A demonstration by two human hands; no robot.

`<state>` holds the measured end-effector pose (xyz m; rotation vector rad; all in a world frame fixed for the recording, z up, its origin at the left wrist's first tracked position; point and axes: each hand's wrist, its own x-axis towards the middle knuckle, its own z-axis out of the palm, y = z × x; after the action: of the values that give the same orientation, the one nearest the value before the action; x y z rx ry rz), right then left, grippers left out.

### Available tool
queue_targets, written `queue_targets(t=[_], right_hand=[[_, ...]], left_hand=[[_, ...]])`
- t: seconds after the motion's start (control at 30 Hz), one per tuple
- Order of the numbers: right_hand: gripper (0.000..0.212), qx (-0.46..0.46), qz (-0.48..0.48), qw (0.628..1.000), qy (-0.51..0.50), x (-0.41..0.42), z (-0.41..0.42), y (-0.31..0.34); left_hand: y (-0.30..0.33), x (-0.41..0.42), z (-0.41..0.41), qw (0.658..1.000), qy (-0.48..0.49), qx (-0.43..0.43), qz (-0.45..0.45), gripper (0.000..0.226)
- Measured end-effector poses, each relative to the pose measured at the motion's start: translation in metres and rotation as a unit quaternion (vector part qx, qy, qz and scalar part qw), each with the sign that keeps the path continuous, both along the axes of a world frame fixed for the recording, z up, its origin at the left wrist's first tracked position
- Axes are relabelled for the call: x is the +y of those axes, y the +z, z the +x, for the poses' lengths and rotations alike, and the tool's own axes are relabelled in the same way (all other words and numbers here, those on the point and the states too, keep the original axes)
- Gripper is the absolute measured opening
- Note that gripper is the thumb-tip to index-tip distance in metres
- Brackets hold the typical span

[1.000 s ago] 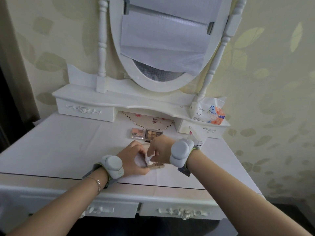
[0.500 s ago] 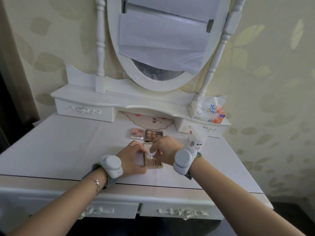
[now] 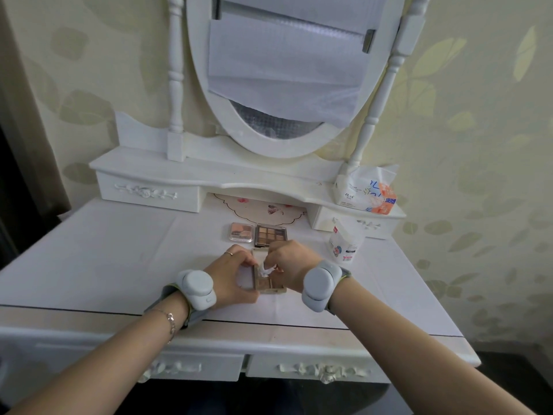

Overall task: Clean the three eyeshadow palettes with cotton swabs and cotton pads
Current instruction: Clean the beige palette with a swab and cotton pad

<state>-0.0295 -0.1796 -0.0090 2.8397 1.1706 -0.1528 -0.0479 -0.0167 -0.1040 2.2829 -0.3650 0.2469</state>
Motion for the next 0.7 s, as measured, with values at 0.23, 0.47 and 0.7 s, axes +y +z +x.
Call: queue_targets(t=[0.23,0.47,0.7], right_hand=[[0.025,-0.006,0.019,1.0,-0.008,-0.015,0.001,-0.002],[0.024,-0.013,0.04,0.999,-0.032,-0.031,0.004,-0.001],[0.022,-0.014,0.081,0.996,-0.035,-0.038,0.005,0.001]], left_hand=[[0.0,0.001,0.001,1.0,0.001,0.025,0.009,0.054],[0.004,0.002,-0.001,0.999,0.003,0.039,0.013,0.056],[0.006,0.001,-0.003,0.999,-0.001,0.036,0.007,0.063]])
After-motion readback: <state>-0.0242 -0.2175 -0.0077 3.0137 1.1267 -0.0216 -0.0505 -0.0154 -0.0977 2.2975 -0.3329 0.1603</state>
